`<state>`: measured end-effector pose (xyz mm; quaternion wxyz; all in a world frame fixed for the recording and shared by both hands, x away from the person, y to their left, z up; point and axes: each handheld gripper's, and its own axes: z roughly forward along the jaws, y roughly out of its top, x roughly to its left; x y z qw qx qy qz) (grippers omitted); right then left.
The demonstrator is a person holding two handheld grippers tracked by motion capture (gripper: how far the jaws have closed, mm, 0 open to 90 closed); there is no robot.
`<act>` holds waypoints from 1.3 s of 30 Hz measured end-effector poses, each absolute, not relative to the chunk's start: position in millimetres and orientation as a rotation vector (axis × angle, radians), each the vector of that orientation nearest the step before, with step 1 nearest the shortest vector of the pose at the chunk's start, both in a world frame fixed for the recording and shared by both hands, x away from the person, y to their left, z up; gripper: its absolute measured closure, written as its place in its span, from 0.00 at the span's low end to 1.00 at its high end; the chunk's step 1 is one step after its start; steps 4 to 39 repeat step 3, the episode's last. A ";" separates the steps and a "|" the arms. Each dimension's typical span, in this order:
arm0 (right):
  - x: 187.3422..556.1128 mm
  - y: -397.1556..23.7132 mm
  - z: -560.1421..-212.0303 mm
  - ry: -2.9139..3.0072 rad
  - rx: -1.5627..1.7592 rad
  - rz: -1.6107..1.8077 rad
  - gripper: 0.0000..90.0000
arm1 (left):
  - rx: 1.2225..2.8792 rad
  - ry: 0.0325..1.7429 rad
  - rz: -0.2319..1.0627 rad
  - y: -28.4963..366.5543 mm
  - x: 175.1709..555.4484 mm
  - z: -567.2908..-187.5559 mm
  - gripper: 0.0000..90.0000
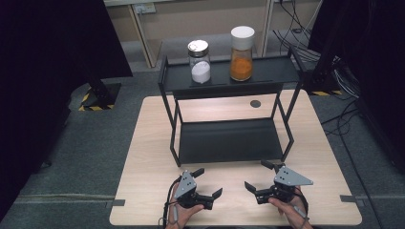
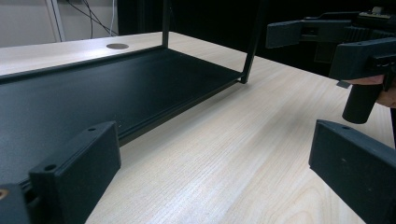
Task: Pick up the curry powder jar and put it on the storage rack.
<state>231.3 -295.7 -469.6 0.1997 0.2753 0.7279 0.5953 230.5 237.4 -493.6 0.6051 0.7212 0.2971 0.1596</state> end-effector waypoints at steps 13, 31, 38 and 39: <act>231.2 -296.0 -469.7 2.034 0.770 1.665 0.00 | 1.668 0.688 0.370 237.4 230.7 -493.7 0.02; 231.2 -296.0 -469.7 2.034 0.770 1.665 0.00 | 1.668 0.688 0.370 237.4 230.7 -493.7 0.02; 231.2 -296.0 -469.7 2.034 0.770 1.665 0.00 | 1.668 0.688 0.370 237.4 230.7 -493.7 0.02; 231.2 -296.0 -469.7 2.034 0.770 1.665 0.00 | 1.668 0.688 0.370 237.4 230.7 -493.7 0.02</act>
